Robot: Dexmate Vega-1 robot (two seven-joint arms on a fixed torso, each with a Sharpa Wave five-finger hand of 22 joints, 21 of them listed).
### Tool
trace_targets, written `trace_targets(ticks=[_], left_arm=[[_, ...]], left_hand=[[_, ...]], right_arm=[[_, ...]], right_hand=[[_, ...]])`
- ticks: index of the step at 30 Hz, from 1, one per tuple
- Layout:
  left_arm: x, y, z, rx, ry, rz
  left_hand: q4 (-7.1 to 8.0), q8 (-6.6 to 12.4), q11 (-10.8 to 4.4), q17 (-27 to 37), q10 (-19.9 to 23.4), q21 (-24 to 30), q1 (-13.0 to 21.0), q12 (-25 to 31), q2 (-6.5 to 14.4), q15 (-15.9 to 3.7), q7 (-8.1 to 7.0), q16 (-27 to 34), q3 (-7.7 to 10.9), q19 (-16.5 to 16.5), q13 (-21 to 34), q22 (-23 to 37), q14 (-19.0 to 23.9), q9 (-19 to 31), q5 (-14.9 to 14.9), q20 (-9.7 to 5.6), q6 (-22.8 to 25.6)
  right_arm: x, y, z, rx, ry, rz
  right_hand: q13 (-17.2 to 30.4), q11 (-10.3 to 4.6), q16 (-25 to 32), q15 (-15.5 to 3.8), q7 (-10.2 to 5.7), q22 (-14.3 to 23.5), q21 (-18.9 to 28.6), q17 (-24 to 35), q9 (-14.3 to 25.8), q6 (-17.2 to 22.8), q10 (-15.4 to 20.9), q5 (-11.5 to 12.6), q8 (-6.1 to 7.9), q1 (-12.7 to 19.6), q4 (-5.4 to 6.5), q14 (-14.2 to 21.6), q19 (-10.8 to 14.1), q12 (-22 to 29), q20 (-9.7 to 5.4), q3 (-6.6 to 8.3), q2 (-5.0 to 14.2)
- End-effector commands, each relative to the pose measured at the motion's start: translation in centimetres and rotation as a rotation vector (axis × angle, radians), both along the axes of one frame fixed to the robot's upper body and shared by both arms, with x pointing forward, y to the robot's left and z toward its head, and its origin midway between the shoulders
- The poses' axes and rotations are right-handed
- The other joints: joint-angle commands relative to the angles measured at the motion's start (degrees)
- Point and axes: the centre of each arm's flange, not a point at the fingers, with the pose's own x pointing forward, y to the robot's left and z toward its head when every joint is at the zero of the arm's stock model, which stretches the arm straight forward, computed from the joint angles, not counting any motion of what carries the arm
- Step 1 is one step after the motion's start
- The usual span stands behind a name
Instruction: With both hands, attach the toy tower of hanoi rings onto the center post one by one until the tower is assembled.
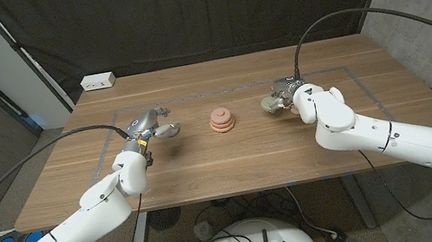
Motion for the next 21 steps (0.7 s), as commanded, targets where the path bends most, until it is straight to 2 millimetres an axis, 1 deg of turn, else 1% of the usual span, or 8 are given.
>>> trace_targets(ticks=[1, 21], left_arm=[[-0.1, 0.2, 0.1, -0.015, -0.007, 0.015], [0.6, 0.6, 0.1, -0.037, -0.010, 0.022]], left_hand=[[0.09, -0.30, -0.03, 0.2, 0.2, 0.1, -0.5, 0.2, -0.1, -4.64, -0.06, -0.3, 0.40, 0.3, 0.3, 0.2, 0.5, 0.2, 0.2, -8.36, 0.7], [-0.04, -0.40, -0.04, 0.3, 0.2, 0.1, -0.4, 0.1, -0.1, -4.65, -0.15, -0.2, 0.72, 0.4, 0.3, 0.2, 0.6, 0.2, 0.2, -8.37, 0.8]], right_arm=[[-0.9, 1.2, 1.3, -0.036, -0.018, 0.057], [-1.2, 4.4, 3.2, -0.093, -0.058, 0.192]], right_hand=[[0.2, -2.26, -0.1, -0.20, -2.83, 0.3, -0.1, 0.3, 0.3, 3.9, 3.0, 0.3, 0.02, 1.9, 0.34, 0.5, 0.7, -0.1, -1.69, 0.61, 1.96], [0.6, -2.32, -0.1, -0.21, -2.89, 0.7, -0.3, 0.3, 0.3, 4.4, 3.5, 0.5, -0.15, 2.0, 0.27, 0.9, 0.9, -0.4, -1.69, 0.68, 2.01]])
